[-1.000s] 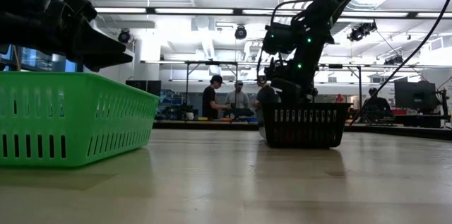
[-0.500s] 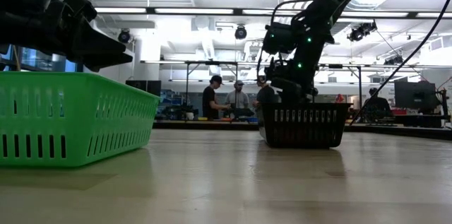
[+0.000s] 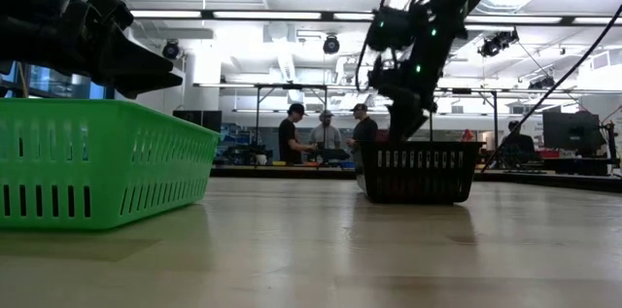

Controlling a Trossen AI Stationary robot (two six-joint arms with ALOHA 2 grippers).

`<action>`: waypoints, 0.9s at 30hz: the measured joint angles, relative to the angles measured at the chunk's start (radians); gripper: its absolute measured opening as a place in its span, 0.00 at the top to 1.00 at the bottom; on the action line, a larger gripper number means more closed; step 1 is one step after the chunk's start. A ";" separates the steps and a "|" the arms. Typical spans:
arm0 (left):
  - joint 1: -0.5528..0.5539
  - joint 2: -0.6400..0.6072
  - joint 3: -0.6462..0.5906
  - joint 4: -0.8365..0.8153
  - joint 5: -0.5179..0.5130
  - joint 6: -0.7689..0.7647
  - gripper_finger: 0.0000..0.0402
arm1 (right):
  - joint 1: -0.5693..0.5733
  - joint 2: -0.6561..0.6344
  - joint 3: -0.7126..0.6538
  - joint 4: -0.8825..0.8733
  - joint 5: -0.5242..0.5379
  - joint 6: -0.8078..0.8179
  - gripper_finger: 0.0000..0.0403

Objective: Pick & Place Office items
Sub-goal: Put the red charger adapter into the black bin

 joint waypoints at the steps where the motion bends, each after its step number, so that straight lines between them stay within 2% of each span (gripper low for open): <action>1: 0.000 0.000 0.000 0.000 0.000 0.000 0.37 | 0.009 -0.015 0.000 -0.001 0.003 -0.004 0.73; 6: 0.000 0.000 0.000 0.000 0.000 0.000 0.37 | 0.065 -0.100 0.000 -0.023 -0.030 -0.016 0.73; 10: 0.000 0.000 0.000 0.000 0.000 0.000 0.37 | 0.128 -0.144 0.001 -0.039 -0.104 -0.016 0.73; 19: 0.000 0.000 0.000 0.000 0.000 0.000 0.37 | 0.255 -0.149 0.071 -0.086 -0.266 0.004 0.73; 27: 0.000 0.000 0.000 0.000 0.000 0.000 0.37 | 0.269 -0.121 0.078 -0.089 -0.487 0.065 0.73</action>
